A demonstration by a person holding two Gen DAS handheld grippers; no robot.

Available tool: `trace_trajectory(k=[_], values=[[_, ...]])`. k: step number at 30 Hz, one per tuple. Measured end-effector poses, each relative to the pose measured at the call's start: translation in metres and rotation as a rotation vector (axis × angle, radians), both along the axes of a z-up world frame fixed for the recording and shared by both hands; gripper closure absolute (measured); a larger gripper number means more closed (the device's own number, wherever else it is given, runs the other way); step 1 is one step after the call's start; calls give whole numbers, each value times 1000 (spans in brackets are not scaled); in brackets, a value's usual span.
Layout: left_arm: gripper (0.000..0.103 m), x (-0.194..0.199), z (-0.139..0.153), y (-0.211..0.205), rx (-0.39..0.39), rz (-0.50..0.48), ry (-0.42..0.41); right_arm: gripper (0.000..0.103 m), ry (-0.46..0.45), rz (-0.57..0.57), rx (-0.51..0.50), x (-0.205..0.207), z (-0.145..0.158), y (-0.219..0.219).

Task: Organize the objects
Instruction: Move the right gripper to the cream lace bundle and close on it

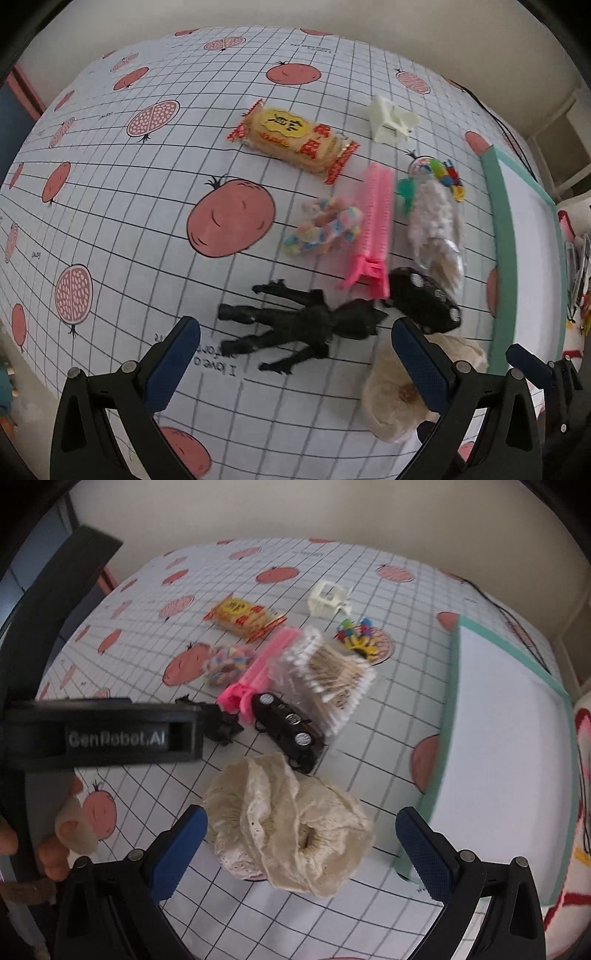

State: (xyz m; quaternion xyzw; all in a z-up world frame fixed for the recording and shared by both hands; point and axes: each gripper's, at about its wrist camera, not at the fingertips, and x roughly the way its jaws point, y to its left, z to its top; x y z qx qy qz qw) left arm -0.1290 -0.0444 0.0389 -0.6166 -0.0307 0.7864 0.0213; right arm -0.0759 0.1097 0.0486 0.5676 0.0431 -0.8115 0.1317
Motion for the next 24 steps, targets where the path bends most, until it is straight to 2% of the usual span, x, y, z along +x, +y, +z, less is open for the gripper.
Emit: trace_trajectory(k=[4, 10, 24], values=[[0, 2, -2, -2, -25, -41, 7, 0, -37, 16, -2, -1, -15, -3], [0, 7, -3, 8, -61, -119, 14, 0, -43, 51, 10, 2, -25, -11], [0, 0, -15, -7, -80, -105, -12, 0, -77, 13, 44, -4, -36, -10]])
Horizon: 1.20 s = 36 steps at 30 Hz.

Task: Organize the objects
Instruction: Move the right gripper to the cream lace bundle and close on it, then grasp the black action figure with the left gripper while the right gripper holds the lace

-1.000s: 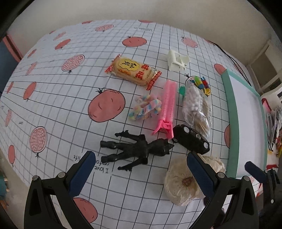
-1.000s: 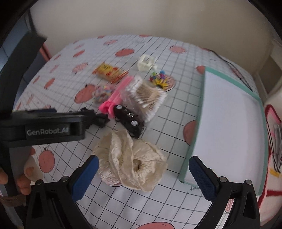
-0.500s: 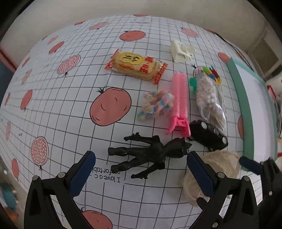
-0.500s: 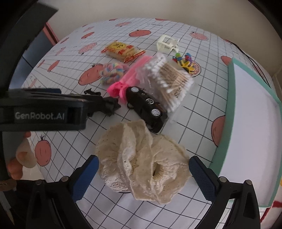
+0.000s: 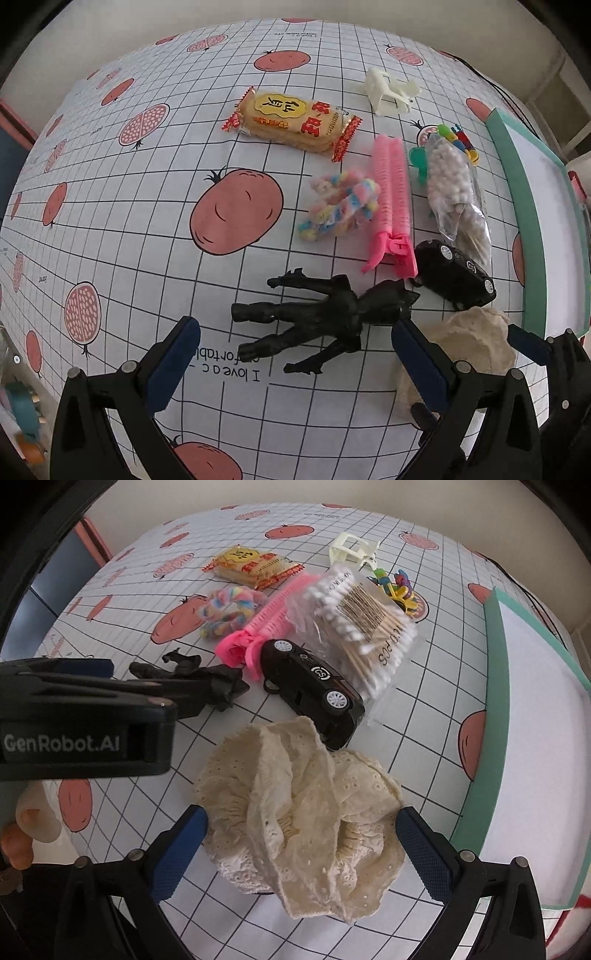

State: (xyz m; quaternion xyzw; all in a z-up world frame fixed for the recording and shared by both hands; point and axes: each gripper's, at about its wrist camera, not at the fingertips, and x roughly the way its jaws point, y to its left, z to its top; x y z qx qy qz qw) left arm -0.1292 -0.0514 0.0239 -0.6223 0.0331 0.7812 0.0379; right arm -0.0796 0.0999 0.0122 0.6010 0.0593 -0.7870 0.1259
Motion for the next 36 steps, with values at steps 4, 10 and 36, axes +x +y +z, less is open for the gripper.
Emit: trace_trajectory(k=[4, 10, 36], values=[[0, -1, 1, -1, -14, -17, 14, 0, -10, -12, 1, -1, 1, 4], [0, -4, -1, 7, -29, -50, 37, 4, -28, -45, -4, -5, 4, 18], [9, 4, -5, 29, -88, -124, 33, 59, -14, -51, -18, 18, 23, 49]])
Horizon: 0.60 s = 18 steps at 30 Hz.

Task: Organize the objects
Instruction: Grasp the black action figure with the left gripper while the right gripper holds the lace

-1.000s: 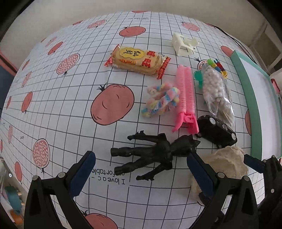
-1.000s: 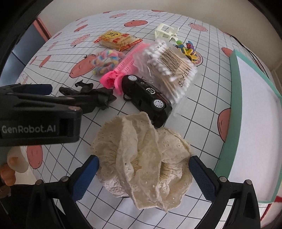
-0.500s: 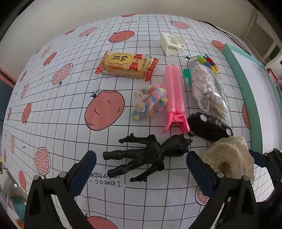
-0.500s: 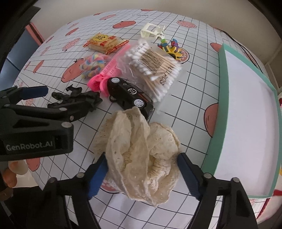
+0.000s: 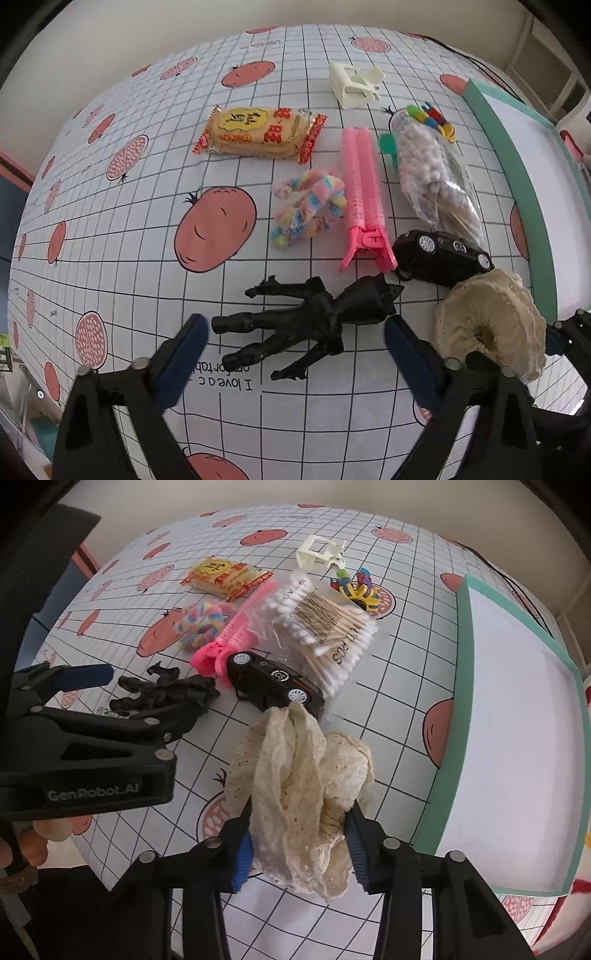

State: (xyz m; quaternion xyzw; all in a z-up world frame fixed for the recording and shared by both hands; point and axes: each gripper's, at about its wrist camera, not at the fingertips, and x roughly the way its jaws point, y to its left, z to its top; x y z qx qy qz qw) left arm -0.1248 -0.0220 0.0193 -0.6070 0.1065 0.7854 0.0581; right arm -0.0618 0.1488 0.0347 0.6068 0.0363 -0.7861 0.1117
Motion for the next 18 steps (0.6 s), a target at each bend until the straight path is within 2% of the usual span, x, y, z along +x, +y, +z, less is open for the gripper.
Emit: trace_trajectory(k=[11, 12, 16, 17, 18], values=[[12, -4, -12, -2, -41, 1, -26, 59, -10, -2, -6, -5, -8, -9], [11, -4, -12, -2, -43, 2, -25, 59, -11, -2, -5, -14, -18, -27], [12, -9, -13, -5, -42, 10, -19, 59, -13, 0, -3, -18, -24, -37], [12, -10, -13, -6, -38, 12, -22, 59, -13, 1, -2, -18, -24, -37], [17, -10, -13, -7, -27, 13, -24, 59, -13, 1, -2, -18, -23, -36]])
